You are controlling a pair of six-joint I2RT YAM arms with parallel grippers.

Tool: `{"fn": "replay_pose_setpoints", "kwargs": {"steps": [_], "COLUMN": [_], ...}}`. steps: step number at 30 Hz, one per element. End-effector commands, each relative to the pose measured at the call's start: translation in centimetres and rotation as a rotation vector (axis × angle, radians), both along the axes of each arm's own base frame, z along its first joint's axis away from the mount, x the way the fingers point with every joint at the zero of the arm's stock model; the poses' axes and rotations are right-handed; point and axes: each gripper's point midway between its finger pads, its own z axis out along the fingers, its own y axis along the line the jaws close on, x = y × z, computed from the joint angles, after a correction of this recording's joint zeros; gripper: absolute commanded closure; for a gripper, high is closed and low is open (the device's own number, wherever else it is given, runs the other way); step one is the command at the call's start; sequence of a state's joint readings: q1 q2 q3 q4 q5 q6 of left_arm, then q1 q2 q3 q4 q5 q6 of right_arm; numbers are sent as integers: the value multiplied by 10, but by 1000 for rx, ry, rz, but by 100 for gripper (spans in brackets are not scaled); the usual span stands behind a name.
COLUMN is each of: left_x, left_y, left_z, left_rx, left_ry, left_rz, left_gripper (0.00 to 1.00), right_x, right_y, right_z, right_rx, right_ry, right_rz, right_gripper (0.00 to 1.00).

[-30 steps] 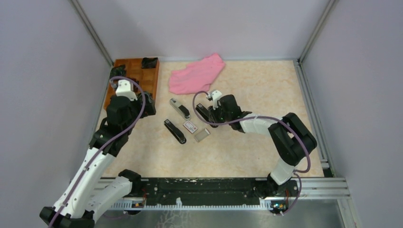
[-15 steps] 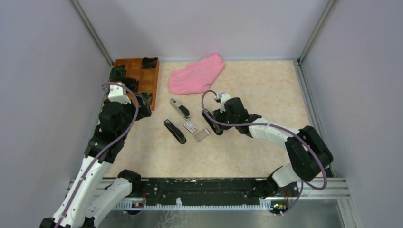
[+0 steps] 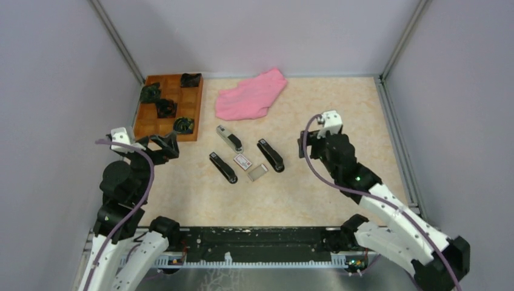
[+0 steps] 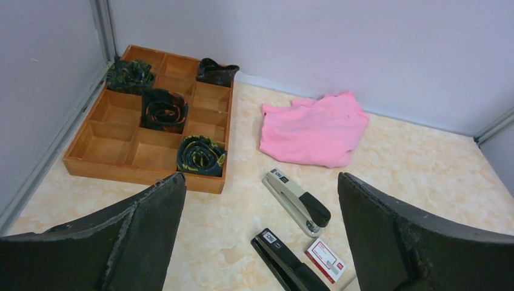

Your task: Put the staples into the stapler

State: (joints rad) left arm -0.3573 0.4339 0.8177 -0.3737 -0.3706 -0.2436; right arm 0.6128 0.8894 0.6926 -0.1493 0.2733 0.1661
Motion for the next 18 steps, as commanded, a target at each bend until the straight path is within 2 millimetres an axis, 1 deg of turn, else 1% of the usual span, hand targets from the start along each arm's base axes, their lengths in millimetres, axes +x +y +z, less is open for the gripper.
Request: {"fn": "replay_pose_setpoints", "kwargs": {"steps": [1,3,6,10,14,18], "left_x": [-5,-5,-5,-1,3,3], "left_y": [13,17,20,21,21,22], "left_z": [9,7,4,-3,-9,-10], "left_rx": [-14,-18,-25,-17,-2,5], "left_ry": [-78,-86,-84,-72,-53,-49], "left_rz": [58,80,98,110,118,121], "left_gripper": [0,0,0,0,0,0], "right_x": [-8,-15,-26,-34,-37,-36], "right_y": [-61,-76,-90,-103,-107,-108], "right_z": [33,45,55,57,61,62], "right_rx": [-35,-22,18,55,79,75], "right_ry": [-145,-201,-258,-308,-340,-347], "right_rz": [-239,-285,-327,-374,-386,-390], "right_gripper": [16,12,8,6,5,4]}}
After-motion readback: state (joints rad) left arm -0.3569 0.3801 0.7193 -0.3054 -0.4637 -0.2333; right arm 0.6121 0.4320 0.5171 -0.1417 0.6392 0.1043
